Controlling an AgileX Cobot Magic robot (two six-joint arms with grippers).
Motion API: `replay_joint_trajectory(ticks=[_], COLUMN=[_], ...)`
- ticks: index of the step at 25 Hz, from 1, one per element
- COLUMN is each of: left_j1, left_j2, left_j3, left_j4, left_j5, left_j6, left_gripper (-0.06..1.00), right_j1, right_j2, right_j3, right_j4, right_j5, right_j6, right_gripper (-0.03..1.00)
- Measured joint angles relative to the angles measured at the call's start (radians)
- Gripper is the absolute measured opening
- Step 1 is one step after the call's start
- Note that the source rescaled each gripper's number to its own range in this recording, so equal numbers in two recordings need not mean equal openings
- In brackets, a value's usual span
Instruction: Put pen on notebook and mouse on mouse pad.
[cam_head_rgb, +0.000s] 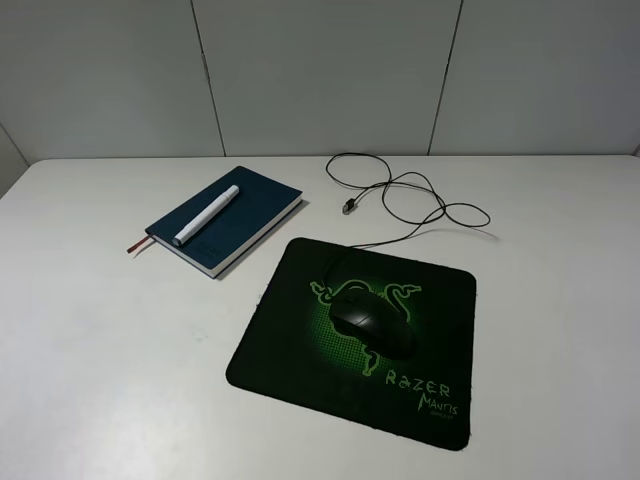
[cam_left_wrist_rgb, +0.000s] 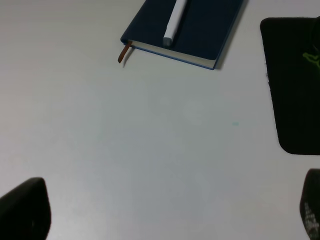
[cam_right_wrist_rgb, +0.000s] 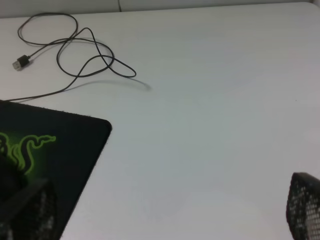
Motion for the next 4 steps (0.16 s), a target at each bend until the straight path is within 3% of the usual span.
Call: replay_joint_trajectory(ticks=[4], left_j1=[0.0], left_j2=[0.0], left_j3=[0.0], left_j4=[0.0], left_j5=[0.0], left_j6=[0.0], left_gripper=[1.0], right_j1=[0.0], right_j2=[0.0], right_j3=[0.0], right_j4=[0.0], right_j5=[0.0], right_j6=[0.0], right_gripper=[1.0])
